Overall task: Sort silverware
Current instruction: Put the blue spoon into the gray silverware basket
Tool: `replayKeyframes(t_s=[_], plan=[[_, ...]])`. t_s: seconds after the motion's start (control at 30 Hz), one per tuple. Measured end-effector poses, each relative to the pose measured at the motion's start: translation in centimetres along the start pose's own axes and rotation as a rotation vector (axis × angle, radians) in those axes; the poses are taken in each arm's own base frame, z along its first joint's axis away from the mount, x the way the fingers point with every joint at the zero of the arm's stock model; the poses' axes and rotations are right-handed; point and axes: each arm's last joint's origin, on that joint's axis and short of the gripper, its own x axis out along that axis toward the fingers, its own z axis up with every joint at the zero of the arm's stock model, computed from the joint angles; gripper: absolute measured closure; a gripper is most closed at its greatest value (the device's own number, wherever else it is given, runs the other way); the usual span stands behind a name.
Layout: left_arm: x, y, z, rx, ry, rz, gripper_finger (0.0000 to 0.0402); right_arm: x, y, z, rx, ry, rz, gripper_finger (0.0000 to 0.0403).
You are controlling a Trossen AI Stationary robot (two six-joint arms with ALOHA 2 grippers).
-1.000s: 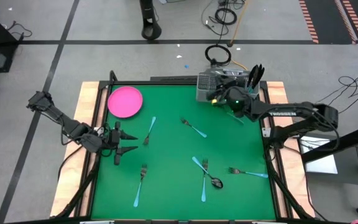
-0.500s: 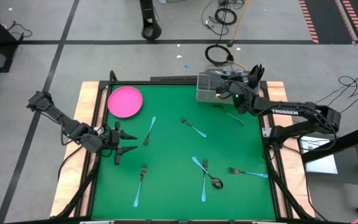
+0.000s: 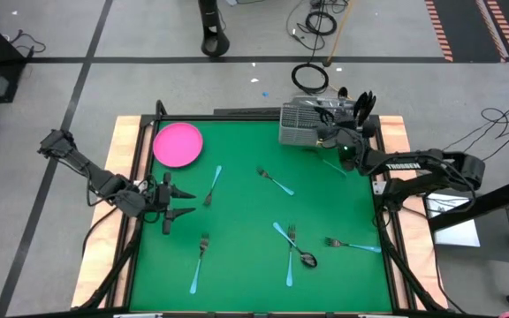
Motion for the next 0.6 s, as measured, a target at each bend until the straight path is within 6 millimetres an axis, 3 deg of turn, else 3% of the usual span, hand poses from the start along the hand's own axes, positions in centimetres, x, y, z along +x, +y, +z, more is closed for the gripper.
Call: replayKeyframes(t_s=[0.2,0.4,0.6], plan=[[0.0,0.0,0.0,0.010,-0.002,0.009,0.0221,-0.4,-0.9,-0.6,0.045,-0.070,0.003,0.0403],[0.0,0.1,0.1,0.032,-0.010,0.032,0.0221,-0.6,-1.1,0.7,0.118,-0.147,0.019,0.0403],[0.0,0.1,0.3,0.068,-0.032,0.057,0.0221,0.4,-1.2,0.2,0.082,-0.136,0.031,0.0403]])
